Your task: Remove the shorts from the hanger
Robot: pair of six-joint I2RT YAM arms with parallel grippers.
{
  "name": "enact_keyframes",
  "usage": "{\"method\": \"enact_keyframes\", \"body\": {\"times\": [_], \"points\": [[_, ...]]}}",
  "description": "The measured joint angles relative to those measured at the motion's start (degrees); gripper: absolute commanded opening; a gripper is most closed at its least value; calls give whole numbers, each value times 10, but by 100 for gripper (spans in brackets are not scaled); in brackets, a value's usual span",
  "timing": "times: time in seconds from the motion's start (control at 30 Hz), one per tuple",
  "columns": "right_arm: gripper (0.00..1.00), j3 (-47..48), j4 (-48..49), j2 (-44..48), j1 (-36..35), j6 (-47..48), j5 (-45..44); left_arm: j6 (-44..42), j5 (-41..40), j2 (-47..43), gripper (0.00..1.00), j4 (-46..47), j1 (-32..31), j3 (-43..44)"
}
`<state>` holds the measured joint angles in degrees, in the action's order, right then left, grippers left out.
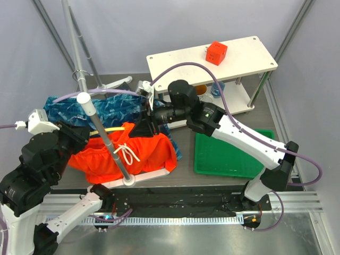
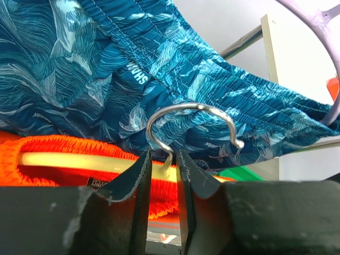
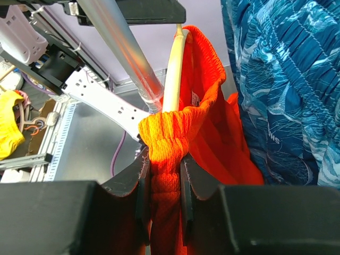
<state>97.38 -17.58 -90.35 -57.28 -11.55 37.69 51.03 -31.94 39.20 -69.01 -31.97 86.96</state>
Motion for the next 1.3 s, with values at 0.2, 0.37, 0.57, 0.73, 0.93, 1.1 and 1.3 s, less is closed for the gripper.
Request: {"method": "enact_keyframes", "body": {"times": [0.2,0.37,0.57,0.73,0.93,1.1,1.3], "points": [[1,-10,0,10,0,-8,11,-8,0,0,33,12,0,-17],[1,-23,8,23,0,-19,22,-21,1,-1,20,38,0,-44],[5,-53,12,38,0,-30,25,-8,28,-21,0,117,0,-76],[43,-64,10,48,-5,-44,-1,-2,30,-45,1,122,-1,-100],[64,-89,-13,76,-5,-106,-92,0,1,-61,0,100,-2,-117],[70,-95,-45,92,-3,-162,-182,-1,-14,-62,0,93,-2,-118],[69,-63,-96,83,-3,-235,-258,-16,-17,-55,0,101,-2,-136]]}}
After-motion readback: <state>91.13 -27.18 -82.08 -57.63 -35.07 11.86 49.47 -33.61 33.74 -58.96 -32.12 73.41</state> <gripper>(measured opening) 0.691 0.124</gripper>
